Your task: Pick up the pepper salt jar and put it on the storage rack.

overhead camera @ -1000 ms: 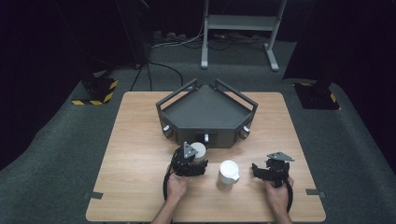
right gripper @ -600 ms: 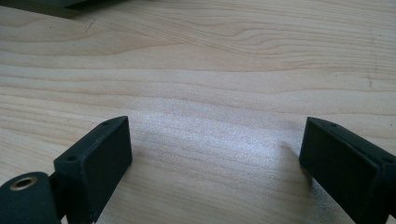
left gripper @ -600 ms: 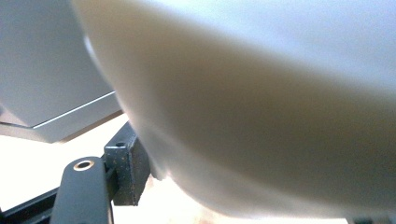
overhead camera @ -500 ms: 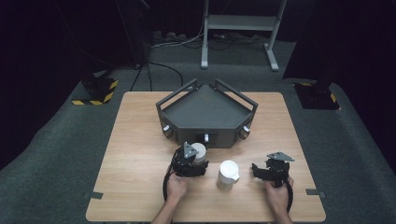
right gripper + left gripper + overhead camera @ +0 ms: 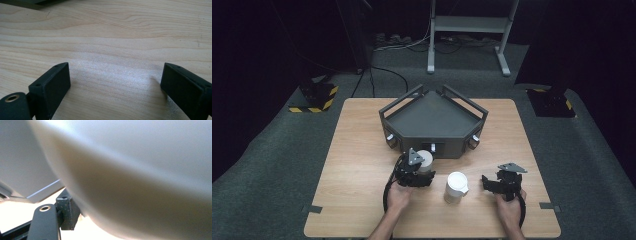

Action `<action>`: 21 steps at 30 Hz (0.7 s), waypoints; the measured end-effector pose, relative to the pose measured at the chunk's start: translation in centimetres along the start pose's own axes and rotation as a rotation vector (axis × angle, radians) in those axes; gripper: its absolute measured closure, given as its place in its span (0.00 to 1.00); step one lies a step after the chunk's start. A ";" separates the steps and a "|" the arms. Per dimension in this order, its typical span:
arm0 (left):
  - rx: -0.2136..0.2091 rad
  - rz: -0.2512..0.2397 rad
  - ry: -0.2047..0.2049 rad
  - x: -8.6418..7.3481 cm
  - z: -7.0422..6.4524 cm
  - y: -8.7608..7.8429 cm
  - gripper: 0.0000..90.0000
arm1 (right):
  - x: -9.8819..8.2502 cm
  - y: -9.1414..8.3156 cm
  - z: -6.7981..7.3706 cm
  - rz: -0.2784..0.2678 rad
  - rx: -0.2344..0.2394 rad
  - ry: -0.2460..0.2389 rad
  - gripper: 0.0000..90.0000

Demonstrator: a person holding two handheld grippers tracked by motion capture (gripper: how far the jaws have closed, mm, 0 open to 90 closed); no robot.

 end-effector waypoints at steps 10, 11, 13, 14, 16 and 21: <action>-0.036 0.005 0.010 3.1 2.0 -2.1 0.33 | 0.0 0.0 0.0 0.000 0.000 -0.001 0.09; -0.038 0.007 0.015 3.5 2.2 -2.3 0.33 | 0.0 0.0 0.0 0.000 0.000 -0.001 0.09; -0.038 0.008 0.026 4.1 2.5 -2.7 0.33 | 0.0 0.0 0.0 0.000 0.000 -0.002 0.09; -0.044 0.004 0.027 4.6 2.8 -2.9 0.33 | 0.0 0.0 0.0 0.000 0.000 -0.002 0.09; -0.055 -0.002 0.029 5.4 3.4 -3.3 0.33 | 0.0 0.0 0.0 0.000 0.000 -0.002 0.09; -0.068 -0.007 0.037 7.3 4.4 -4.1 0.33 | 0.0 0.0 0.0 0.000 0.000 -0.001 0.09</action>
Point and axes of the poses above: each handheld gripper's, and its own axes: y roughly forward along the jaws, x roughly out of its top, z roughly to its left, the point moved 7 cm from there along y, roughly forward along the jaws, and after that the axes turned 13 degrees about y, right-handed, at the moved point
